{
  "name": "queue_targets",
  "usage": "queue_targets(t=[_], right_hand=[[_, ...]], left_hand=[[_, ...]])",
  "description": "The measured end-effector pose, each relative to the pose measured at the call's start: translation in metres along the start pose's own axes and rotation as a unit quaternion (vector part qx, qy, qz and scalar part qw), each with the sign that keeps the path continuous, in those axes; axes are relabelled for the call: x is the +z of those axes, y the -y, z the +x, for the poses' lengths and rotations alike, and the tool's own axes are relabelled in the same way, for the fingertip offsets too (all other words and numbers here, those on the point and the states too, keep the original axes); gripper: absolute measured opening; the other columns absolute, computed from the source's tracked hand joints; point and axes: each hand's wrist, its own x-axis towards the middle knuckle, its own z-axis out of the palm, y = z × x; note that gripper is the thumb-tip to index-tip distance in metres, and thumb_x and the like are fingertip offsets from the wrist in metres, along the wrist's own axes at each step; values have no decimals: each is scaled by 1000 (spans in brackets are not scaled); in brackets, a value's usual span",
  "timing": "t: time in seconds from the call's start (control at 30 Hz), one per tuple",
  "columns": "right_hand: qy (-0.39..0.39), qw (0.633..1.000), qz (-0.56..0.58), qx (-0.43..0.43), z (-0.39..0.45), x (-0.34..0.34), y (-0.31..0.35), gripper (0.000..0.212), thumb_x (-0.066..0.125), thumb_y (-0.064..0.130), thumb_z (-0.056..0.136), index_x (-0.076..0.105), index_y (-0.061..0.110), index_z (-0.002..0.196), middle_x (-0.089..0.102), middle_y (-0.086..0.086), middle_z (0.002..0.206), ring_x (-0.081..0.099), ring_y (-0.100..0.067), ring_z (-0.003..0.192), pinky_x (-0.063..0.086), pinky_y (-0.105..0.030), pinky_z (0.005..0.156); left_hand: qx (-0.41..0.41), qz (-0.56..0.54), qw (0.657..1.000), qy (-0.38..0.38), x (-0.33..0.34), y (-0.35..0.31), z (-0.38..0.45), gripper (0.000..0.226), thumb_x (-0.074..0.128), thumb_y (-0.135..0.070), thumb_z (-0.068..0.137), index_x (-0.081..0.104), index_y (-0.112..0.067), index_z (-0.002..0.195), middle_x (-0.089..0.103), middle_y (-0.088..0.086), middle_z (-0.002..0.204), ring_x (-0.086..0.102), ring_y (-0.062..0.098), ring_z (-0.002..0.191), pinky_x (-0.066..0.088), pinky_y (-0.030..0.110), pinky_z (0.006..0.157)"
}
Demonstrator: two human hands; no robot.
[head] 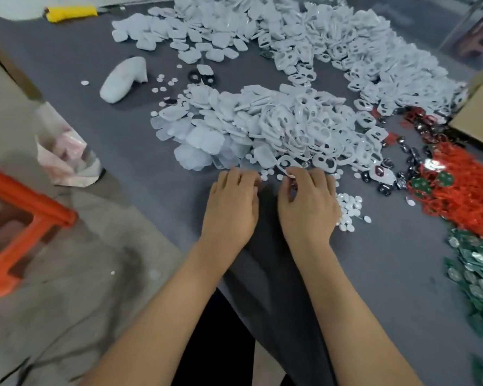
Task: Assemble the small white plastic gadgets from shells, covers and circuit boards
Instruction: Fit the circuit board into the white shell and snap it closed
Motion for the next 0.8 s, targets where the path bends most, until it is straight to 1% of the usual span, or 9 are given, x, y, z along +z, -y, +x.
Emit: queue_targets(t=[0.1,0.17,0.27,0.37,0.53,0.67,0.7,0.73,0.8], right_hand=[[35,999,-20,11,15,12,1,21,63,27,99,76,16,112,67,-7,105,56,-32,106,41,-41,88],[48,998,-31,22,19,17,-2,21,61,28,101,76,18,110,67,-5,106,53,-31,107,34,-39,93],[47,998,-36,37,21,18,-6,20,61,27,102,77,17,109,66,-4,106,52,-30,108,31,-38,94],[24,999,-17,43,21,17,-4,17,63,24,100,77,15,104,65,-6,104,52,-31,104,37,-40,92],[-60,991,114,-22,17,11,2,9,59,11,93,62,3,95,61,-10,105,49,-26,99,41,-30,90],[-10,980,194,-38,16,7,5,18,49,18,98,58,3,99,62,-5,97,54,-21,90,45,-32,79],[2,978,207,-38,16,7,5,17,48,18,98,56,3,99,61,-5,97,55,-21,89,43,-30,77],[13,974,221,-37,15,6,5,15,48,17,97,55,3,97,59,-5,96,54,-21,87,41,-28,75],[33,968,248,-26,15,5,5,13,44,16,95,50,5,92,55,-2,89,49,-19,80,35,-25,70]], left_hand=[[-10,19,999,-24,1,7,21,20,58,-19,102,59,-11,120,59,10,120,55,30,113,44,41,95],[15,20,999,-32,2,10,35,26,63,-20,100,61,-12,125,58,11,122,54,32,115,45,43,97],[42,36,998,-28,5,11,48,33,68,-24,98,65,-20,130,56,9,124,50,29,116,40,39,97],[60,45,997,-35,9,13,49,21,67,-25,99,72,-21,119,55,9,122,48,29,116,38,36,95],[108,49,988,-100,9,12,44,10,66,-19,100,73,-15,106,61,9,118,54,31,111,44,38,92],[108,-74,981,-145,1,6,39,14,51,-13,107,62,-8,115,65,5,130,57,26,124,43,35,106],[74,-134,977,-148,-3,7,38,14,47,-14,107,58,-9,114,67,5,124,62,22,114,49,36,101],[38,-186,970,-151,-6,9,36,12,43,-17,107,53,-13,111,69,4,109,64,17,94,54,38,87],[-13,-208,965,-159,-11,13,35,12,36,-24,104,46,-19,101,60,0,82,53,16,67,49,44,63]])
